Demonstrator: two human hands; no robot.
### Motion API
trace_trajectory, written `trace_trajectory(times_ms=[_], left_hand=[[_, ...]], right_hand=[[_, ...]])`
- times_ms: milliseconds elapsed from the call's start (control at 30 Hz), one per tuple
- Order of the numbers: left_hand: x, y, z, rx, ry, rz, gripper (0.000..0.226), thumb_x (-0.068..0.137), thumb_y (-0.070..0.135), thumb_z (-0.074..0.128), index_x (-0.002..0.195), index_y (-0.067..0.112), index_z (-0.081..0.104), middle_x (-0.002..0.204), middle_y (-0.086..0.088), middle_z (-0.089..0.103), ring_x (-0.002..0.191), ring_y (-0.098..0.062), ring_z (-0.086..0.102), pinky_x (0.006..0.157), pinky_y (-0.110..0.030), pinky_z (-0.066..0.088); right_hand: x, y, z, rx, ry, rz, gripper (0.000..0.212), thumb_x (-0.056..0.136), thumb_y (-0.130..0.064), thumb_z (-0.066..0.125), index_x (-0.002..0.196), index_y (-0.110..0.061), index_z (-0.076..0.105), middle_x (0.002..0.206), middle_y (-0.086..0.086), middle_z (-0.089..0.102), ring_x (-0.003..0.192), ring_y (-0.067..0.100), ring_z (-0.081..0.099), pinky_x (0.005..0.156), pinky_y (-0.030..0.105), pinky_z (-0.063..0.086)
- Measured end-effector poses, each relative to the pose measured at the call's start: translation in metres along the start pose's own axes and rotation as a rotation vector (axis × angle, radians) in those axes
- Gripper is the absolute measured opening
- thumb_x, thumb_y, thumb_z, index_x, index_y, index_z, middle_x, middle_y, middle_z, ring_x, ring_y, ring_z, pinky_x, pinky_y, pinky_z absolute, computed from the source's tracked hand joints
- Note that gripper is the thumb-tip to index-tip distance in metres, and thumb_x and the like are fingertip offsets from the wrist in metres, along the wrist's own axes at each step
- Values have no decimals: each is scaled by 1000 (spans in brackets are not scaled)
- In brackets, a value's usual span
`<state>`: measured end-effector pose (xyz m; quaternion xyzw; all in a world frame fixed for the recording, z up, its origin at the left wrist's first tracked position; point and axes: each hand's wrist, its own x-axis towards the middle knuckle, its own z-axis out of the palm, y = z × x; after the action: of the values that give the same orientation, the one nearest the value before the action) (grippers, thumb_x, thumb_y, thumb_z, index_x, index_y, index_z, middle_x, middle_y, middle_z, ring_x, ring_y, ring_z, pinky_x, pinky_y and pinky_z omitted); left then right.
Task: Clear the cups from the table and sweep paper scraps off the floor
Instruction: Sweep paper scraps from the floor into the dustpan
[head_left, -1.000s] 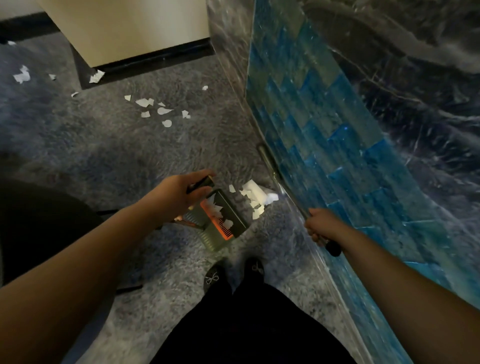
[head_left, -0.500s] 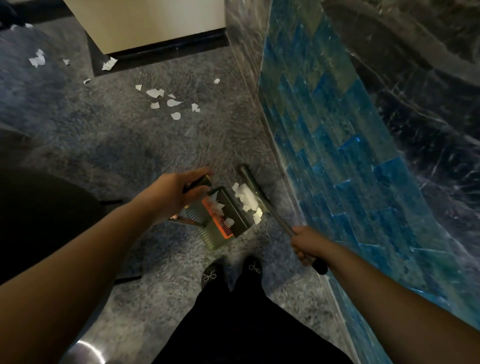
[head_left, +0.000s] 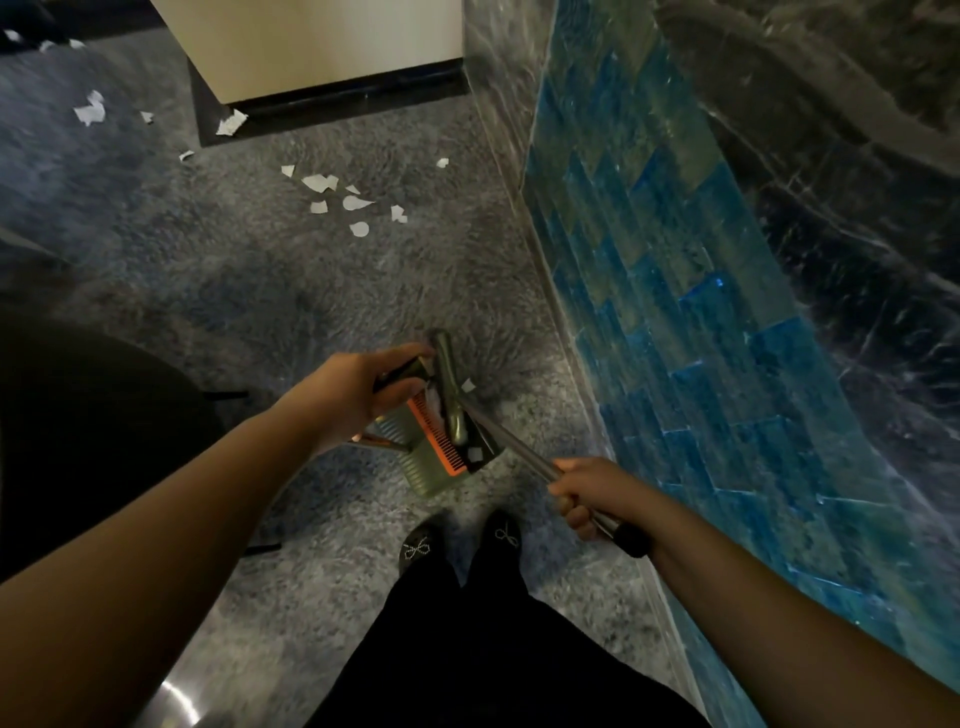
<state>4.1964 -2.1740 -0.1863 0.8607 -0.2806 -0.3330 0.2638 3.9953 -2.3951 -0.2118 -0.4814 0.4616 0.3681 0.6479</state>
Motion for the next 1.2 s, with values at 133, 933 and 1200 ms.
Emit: trace_trajectory(times_ms=[133, 933, 1200], left_hand=[[-6, -2, 1, -11, 9, 5, 46, 94, 34, 60, 139, 39, 50, 122, 8, 65, 106, -7, 60, 88, -25, 44], [-18, -7, -19, -3, 67, -56, 44, 97, 35, 54, 141, 37, 48, 80, 22, 56, 57, 10, 55, 51, -9, 40], [-17, -15, -26, -91, 118, -87, 43, 95, 38, 56, 138, 40, 50, 84, 21, 59, 57, 9, 58, 48, -8, 42]], right_hand=[[-9, 10, -2, -24, 7, -53, 39, 98, 1, 35, 136, -8, 41, 55, 2, 38, 32, 6, 34, 37, 14, 29], [86, -23, 5, 7, 98, -93, 39, 97, 0, 40, 134, -9, 41, 47, 0, 40, 32, 9, 35, 35, 17, 32], [58, -5, 29, 5, -13, -34, 51, 99, 0, 35, 147, -17, 30, 44, -1, 37, 31, 7, 33, 35, 15, 30]])
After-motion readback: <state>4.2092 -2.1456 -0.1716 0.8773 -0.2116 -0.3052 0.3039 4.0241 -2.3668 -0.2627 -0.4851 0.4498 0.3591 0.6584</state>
